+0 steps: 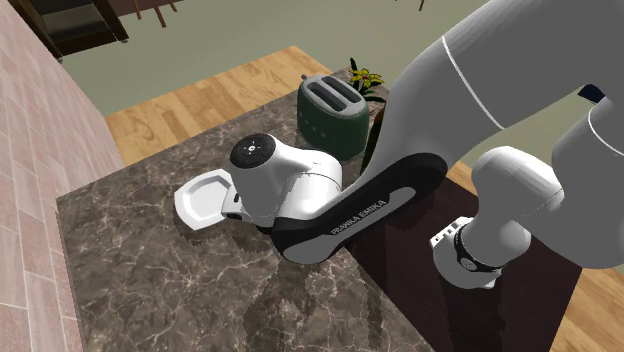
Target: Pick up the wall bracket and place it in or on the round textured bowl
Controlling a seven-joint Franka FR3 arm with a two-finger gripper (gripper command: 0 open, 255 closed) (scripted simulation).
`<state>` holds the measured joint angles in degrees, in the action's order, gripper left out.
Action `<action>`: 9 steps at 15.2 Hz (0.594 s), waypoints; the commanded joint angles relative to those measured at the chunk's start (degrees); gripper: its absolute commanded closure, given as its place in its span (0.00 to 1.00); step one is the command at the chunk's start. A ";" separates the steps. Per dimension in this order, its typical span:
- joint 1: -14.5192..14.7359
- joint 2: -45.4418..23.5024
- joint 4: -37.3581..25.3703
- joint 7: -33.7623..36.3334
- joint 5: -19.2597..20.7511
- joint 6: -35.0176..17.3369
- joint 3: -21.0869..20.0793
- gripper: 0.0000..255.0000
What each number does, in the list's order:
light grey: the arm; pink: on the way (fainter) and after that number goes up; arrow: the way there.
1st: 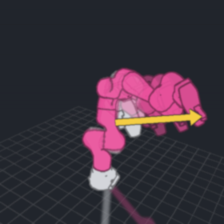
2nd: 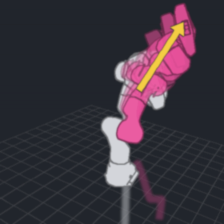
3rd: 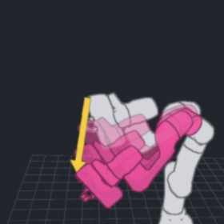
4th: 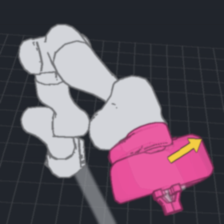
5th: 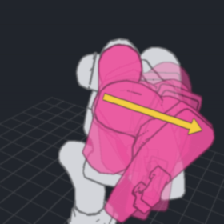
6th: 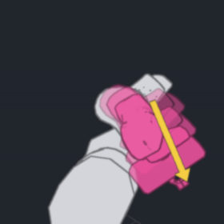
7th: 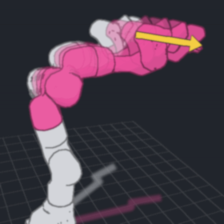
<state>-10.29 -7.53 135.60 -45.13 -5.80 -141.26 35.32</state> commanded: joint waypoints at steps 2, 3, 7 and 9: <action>0.13 0.71 -0.11 0.50 0.72 0.73 0.20 1.00; 0.27 1.45 -0.26 1.00 1.44 1.46 0.38 1.00; 0.63 4.31 -0.98 2.87 4.09 4.45 0.87 1.00; 0.72 5.66 -1.43 3.71 5.27 5.99 0.97 1.00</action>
<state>-9.65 -2.49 134.28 -41.90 -1.10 -135.90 36.27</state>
